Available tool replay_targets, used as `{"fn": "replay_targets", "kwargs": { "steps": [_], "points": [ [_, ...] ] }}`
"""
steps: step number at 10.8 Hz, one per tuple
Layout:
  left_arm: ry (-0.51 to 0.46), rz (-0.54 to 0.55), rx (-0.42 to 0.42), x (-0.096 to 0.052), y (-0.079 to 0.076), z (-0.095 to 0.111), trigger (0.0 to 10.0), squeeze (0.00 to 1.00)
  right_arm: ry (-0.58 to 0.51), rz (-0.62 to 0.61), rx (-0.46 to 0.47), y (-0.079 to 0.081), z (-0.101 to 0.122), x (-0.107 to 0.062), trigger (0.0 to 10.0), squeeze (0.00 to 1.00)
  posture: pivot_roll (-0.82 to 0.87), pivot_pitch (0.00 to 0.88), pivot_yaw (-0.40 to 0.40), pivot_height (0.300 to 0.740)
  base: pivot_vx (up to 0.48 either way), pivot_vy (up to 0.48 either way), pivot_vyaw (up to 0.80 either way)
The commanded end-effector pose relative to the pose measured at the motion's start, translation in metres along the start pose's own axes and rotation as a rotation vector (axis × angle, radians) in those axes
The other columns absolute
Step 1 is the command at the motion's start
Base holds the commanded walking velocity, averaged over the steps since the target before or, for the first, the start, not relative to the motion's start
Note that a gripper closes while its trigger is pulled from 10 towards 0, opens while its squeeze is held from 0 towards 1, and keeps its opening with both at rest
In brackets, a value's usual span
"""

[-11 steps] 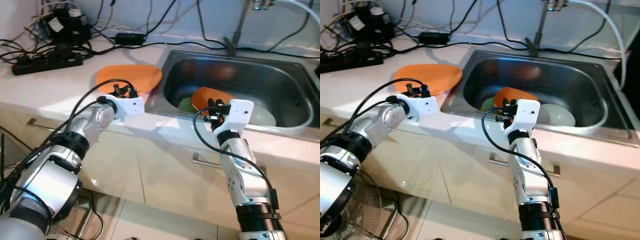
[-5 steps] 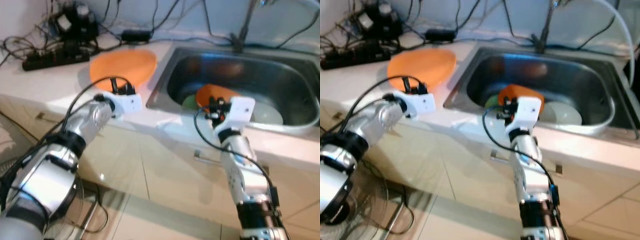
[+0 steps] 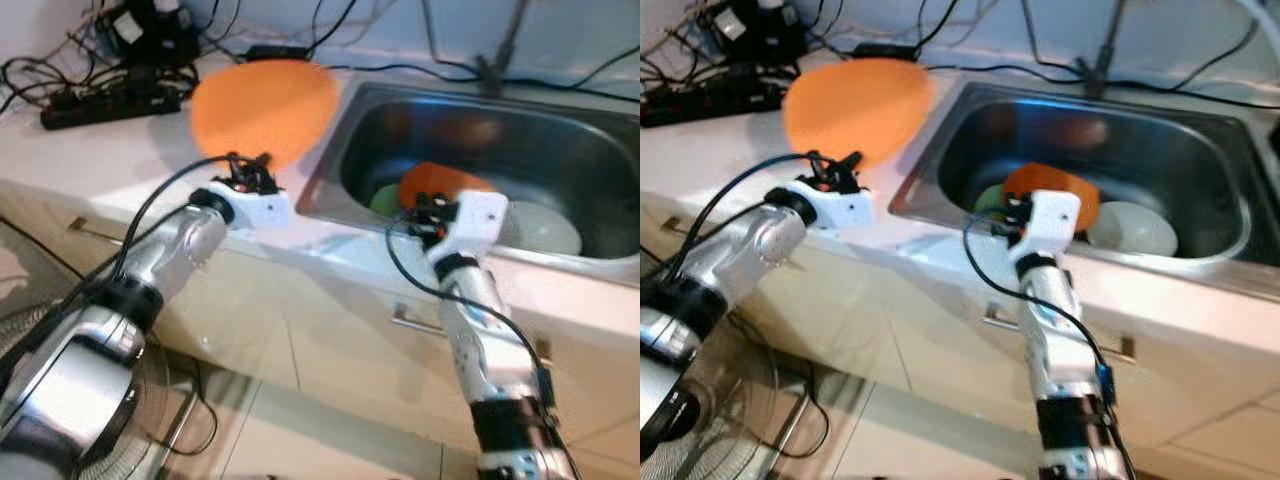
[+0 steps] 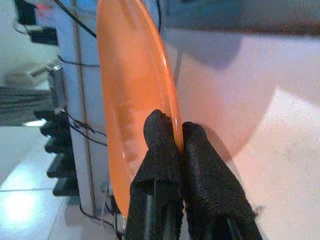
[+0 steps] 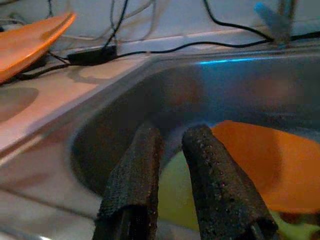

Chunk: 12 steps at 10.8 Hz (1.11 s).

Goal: Kitchen organization

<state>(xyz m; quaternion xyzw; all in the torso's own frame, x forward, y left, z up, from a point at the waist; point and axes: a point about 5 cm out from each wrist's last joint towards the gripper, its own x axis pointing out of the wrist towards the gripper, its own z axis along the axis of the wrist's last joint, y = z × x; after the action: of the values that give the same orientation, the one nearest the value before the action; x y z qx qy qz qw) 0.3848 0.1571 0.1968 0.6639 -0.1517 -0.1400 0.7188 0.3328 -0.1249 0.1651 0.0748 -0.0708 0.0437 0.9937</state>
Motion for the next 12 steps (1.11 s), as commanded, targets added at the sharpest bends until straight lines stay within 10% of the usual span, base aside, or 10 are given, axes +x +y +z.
{"fn": "replay_targets", "kwargs": {
  "steps": [1, 2, 3, 6, 7, 12],
  "points": [
    [-0.035, -0.004, -0.014, -0.004, -0.008, 0.008, 0.0, 0.0, -0.002, 0.0, 0.021, -0.001, 0.004, 0.003, 10.0, 0.0, 0.14, 0.083, 0.025, 0.74, 0.0, 0.0, 0.0],
    [-0.064, 0.001, -0.027, -0.006, -0.009, 0.017, 0.0, 0.0, -0.009, 0.012, 0.025, 0.0, 0.008, 0.007, 10.0, 0.0, 0.14, 0.078, 0.022, 0.74, 0.0, 0.0, 0.0],
    [-0.114, 0.005, -0.052, -0.011, -0.015, 0.034, 10.0, 0.0, -0.031, 0.035, 0.044, 0.003, 0.017, 0.015, 10.0, 0.0, 0.15, 0.065, 0.021, 0.74, 0.0, 0.0, 0.0],
    [-0.181, -0.013, -0.082, -0.016, -0.023, 0.061, 10.0, 0.0, -0.052, 0.088, 0.142, 0.015, 0.035, 0.028, 10.0, 0.11, 0.16, 0.036, 0.016, 0.74, 0.0, 0.0, 0.0],
    [-0.197, -0.021, -0.084, -0.016, -0.025, 0.069, 10.0, 0.0, -0.049, 0.111, 0.186, 0.02, 0.04, 0.032, 10.0, 1.0, 0.17, 0.03, 0.015, 0.74, 0.0, 0.0, 0.0],
    [-0.197, -0.001, -0.076, -0.013, -0.016, 0.074, 10.0, 0.0, -0.011, 0.157, 0.259, 0.027, 0.045, 0.037, 10.0, 0.94, 0.17, 0.038, 0.017, 0.74, 0.0, 0.0, 0.0]
  ]
}}
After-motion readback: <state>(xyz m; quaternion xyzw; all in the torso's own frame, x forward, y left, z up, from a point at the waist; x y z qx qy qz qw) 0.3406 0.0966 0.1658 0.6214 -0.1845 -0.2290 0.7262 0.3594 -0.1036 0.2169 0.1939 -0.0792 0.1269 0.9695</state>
